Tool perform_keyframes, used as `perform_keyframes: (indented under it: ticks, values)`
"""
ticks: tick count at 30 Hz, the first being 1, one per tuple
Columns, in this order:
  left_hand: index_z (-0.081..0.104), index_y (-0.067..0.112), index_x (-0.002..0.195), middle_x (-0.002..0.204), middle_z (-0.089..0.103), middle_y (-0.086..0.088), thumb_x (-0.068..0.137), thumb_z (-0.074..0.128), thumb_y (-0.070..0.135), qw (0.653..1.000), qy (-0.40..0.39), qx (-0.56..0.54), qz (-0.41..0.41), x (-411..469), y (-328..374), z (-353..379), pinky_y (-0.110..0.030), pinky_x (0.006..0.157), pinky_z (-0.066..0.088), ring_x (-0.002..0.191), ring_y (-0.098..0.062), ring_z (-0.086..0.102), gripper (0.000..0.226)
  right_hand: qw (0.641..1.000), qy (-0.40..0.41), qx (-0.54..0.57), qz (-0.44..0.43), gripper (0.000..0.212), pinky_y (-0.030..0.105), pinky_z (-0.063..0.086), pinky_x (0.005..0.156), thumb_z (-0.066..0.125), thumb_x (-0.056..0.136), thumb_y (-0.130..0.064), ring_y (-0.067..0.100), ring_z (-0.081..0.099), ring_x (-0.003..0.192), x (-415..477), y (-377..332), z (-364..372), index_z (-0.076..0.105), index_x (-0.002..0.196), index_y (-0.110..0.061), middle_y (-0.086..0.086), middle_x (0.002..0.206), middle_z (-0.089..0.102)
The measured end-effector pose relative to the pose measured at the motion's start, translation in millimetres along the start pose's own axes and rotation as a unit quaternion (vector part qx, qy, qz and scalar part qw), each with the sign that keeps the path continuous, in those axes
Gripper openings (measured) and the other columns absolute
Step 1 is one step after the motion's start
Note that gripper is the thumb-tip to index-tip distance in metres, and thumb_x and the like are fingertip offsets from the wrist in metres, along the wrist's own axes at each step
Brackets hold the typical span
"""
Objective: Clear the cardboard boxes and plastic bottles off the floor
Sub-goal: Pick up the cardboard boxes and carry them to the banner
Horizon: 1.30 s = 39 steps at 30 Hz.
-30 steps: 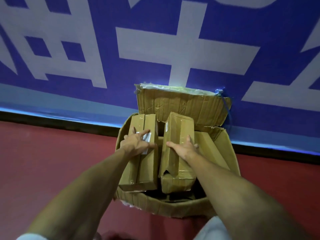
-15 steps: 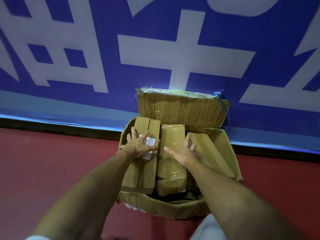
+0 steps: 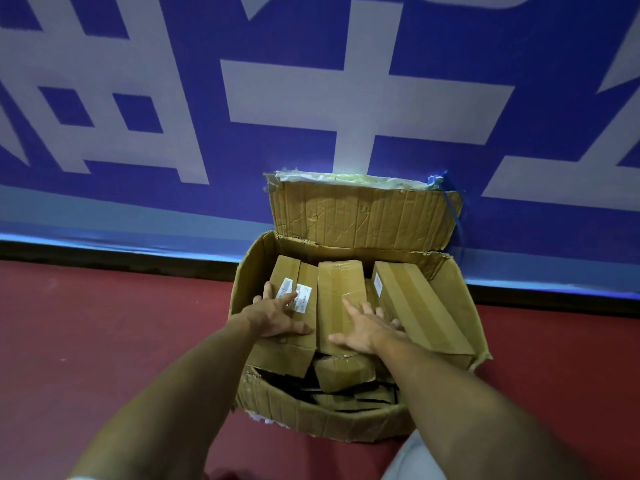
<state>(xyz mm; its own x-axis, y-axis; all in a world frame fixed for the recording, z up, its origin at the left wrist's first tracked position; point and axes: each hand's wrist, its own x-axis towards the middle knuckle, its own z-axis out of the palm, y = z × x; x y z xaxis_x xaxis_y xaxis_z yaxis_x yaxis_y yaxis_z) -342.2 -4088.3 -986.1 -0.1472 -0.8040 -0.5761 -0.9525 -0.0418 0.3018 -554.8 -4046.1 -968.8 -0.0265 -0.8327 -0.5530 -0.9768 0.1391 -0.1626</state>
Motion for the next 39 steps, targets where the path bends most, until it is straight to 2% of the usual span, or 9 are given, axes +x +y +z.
perform_keyframes:
  ticks: [7, 9, 11, 15, 18, 22, 29, 33, 39]
  values:
    - [-0.003, 0.042, 0.157, 0.163, -0.026, -0.011, 0.081, 0.056, 0.077, 0.996, 0.002, 0.093, -0.013, 20.8, 6.0, 15.2, -0.060, 0.120, 0.015, 0.151, -0.041, -0.008, 0.103, 0.997, -0.002, -0.065, -0.038, 0.088, 0.062, 0.004, 0.118, 0.048, 0.091, -0.071, 0.035, 0.002, 0.153, 24.0, 11.1, -1.3, -0.002, 0.158, -0.042, 0.004, 0.168, 0.003]
    - [0.000, 0.044, 0.157, 0.164, -0.022, -0.009, 0.082, 0.051, 0.080, 0.995, -0.003, 0.094, -0.039, 20.7, 1.2, 18.5, -0.064, 0.118, 0.012, 0.152, -0.039, -0.005, 0.097, 0.998, 0.003, -0.058, -0.039, 0.088, 0.063, 0.003, 0.118, 0.050, 0.091, -0.069, 0.036, 0.001, 0.153, 26.0, 12.1, -10.5, 0.000, 0.158, -0.042, 0.005, 0.168, 0.003]
    - [0.004, 0.046, 0.157, 0.166, -0.015, -0.008, 0.083, 0.048, 0.080, 0.995, 0.007, 0.087, -0.057, 13.3, 0.8, 13.6, -0.065, 0.115, 0.012, 0.152, -0.037, -0.001, 0.092, 0.998, 0.012, -0.050, -0.023, 0.088, 0.063, 0.010, 0.117, 0.052, 0.089, -0.069, 0.037, 0.006, 0.152, 23.1, 13.5, -24.5, 0.004, 0.158, -0.042, 0.005, 0.167, 0.006]
    - [0.016, 0.048, 0.154, 0.166, 0.005, -0.009, 0.087, 0.043, 0.076, 0.992, 0.068, 0.096, -0.038, -21.9, 21.8, -26.5, -0.062, 0.113, 0.022, 0.150, -0.033, 0.010, 0.077, 0.999, -0.003, -0.033, 0.034, 0.091, 0.065, 0.021, 0.114, 0.058, 0.086, -0.068, 0.040, 0.011, 0.150, -6.7, 10.6, -65.8, 0.008, 0.157, -0.043, 0.007, 0.166, 0.008]
    - [0.020, 0.048, 0.154, 0.166, 0.008, -0.008, 0.087, 0.042, 0.076, 0.991, 0.089, 0.101, -0.029, -68.7, 48.9, -76.0, -0.061, 0.110, 0.027, 0.150, -0.032, 0.008, 0.076, 0.999, -0.011, -0.011, 0.046, 0.088, 0.064, 0.026, 0.112, 0.063, 0.087, -0.060, 0.040, 0.014, 0.148, -51.0, -4.8, -118.2, 0.011, 0.157, -0.042, 0.009, 0.165, 0.008]
    - [0.026, 0.046, 0.152, 0.165, 0.008, -0.008, 0.088, 0.044, 0.073, 0.990, 0.117, 0.084, -0.006, -142.5, 88.4, -166.4, -0.062, 0.110, 0.028, 0.150, -0.034, 0.008, 0.072, 0.999, 0.028, 0.009, 0.035, 0.079, 0.058, 0.031, 0.108, 0.062, 0.088, -0.057, 0.038, 0.022, 0.144, -118.8, -33.4, -213.1, 0.021, 0.154, -0.043, 0.009, 0.161, 0.017]
    - [0.026, 0.045, 0.151, 0.166, 0.007, -0.009, 0.090, 0.047, 0.064, 0.984, 0.146, 0.079, 0.058, -276.2, 159.0, -311.4, -0.064, 0.111, 0.029, 0.150, -0.037, 0.010, 0.067, 0.994, 0.084, 0.055, 0.047, 0.072, 0.059, 0.028, 0.113, 0.059, 0.091, -0.053, 0.039, 0.019, 0.146, -259.1, -55.0, -373.7, 0.025, 0.153, -0.041, 0.008, 0.161, 0.017]
    - [0.027, 0.044, 0.151, 0.165, 0.009, -0.011, 0.091, 0.048, 0.064, 0.979, 0.155, 0.083, 0.106, -342.5, 195.7, -357.9, -0.063, 0.110, 0.028, 0.148, -0.038, 0.013, 0.067, 0.986, 0.120, 0.070, 0.091, 0.066, 0.054, 0.036, 0.105, 0.058, 0.090, -0.051, 0.036, 0.029, 0.137, -344.2, -48.5, -419.1, 0.030, 0.148, -0.039, 0.009, 0.153, 0.028]
    - [0.026, 0.047, 0.151, 0.165, 0.012, -0.009, 0.092, 0.047, 0.066, 0.958, 0.158, 0.079, 0.226, -435.5, 255.2, -388.0, -0.066, 0.112, 0.024, 0.149, -0.037, 0.013, 0.065, 0.959, 0.180, 0.123, 0.180, 0.069, 0.052, 0.036, 0.103, 0.058, 0.091, -0.052, 0.037, 0.028, 0.139, -480.9, -23.7, -438.7, 0.029, 0.151, -0.038, 0.009, 0.152, 0.028]
